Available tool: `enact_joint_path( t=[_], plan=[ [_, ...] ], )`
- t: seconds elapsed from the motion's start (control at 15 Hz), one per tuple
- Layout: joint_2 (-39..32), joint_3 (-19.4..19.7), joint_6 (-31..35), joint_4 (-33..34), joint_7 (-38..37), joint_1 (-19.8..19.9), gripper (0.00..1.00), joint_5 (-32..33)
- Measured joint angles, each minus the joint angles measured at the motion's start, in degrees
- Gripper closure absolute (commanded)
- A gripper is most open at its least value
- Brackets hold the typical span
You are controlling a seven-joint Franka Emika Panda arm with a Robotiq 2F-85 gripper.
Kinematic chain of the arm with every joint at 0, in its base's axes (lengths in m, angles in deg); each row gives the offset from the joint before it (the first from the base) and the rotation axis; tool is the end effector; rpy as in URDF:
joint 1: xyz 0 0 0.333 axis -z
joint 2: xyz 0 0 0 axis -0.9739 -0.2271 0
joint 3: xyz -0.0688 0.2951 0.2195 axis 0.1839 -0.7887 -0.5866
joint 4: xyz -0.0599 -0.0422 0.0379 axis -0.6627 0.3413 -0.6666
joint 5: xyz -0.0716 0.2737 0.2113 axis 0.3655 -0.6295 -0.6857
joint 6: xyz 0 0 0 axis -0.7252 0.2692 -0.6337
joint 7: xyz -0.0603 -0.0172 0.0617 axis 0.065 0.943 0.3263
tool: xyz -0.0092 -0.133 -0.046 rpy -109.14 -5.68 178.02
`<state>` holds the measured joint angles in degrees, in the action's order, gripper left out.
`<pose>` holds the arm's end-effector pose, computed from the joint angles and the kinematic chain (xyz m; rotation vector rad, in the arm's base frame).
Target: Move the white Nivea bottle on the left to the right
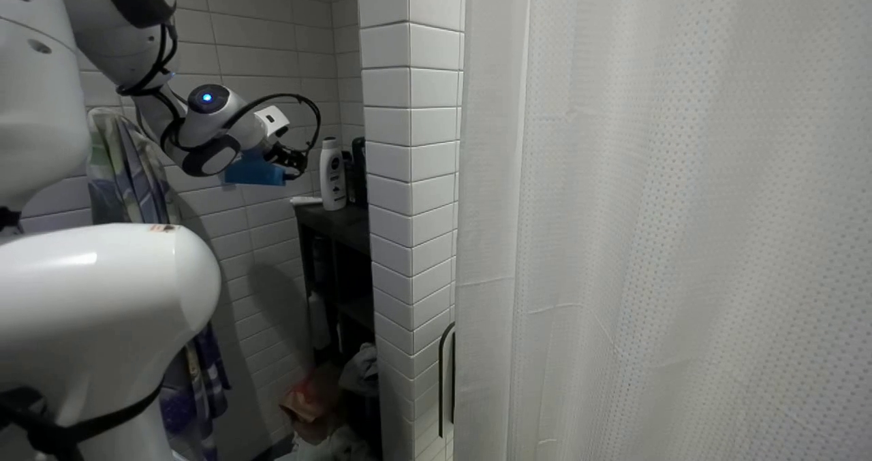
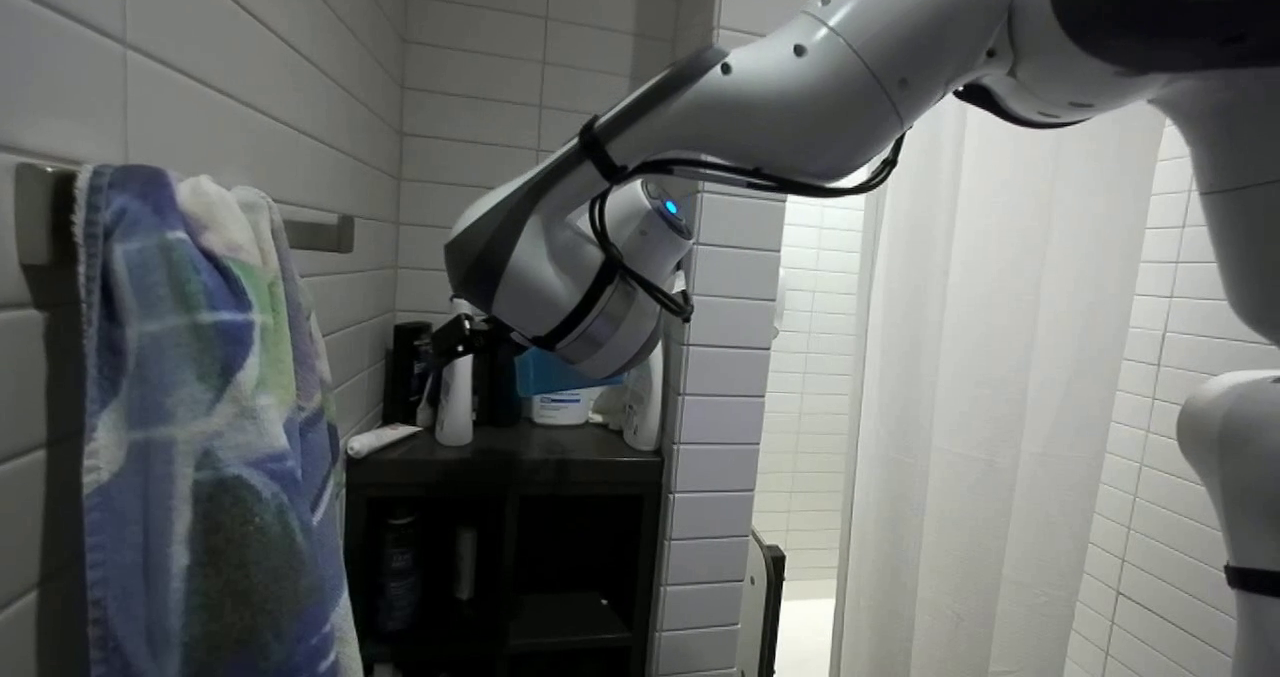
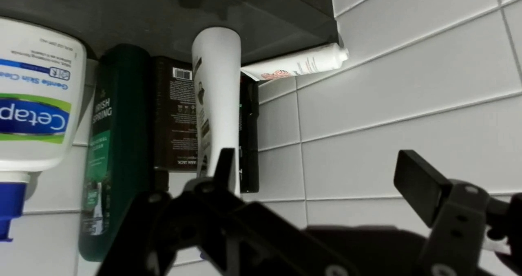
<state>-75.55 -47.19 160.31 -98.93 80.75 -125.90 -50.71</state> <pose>0.5452 0.3470 0.4448 -2.5593 -0.4257 -1.3806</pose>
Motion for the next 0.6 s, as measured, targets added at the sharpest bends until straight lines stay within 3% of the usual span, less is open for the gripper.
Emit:
enact_joint_path(
  t=[0.6],
  plan=[
    [-9.5, -0.4, 0.0, 10.7, -7.0, 4.0, 0.00, 7.2]
  ],
)
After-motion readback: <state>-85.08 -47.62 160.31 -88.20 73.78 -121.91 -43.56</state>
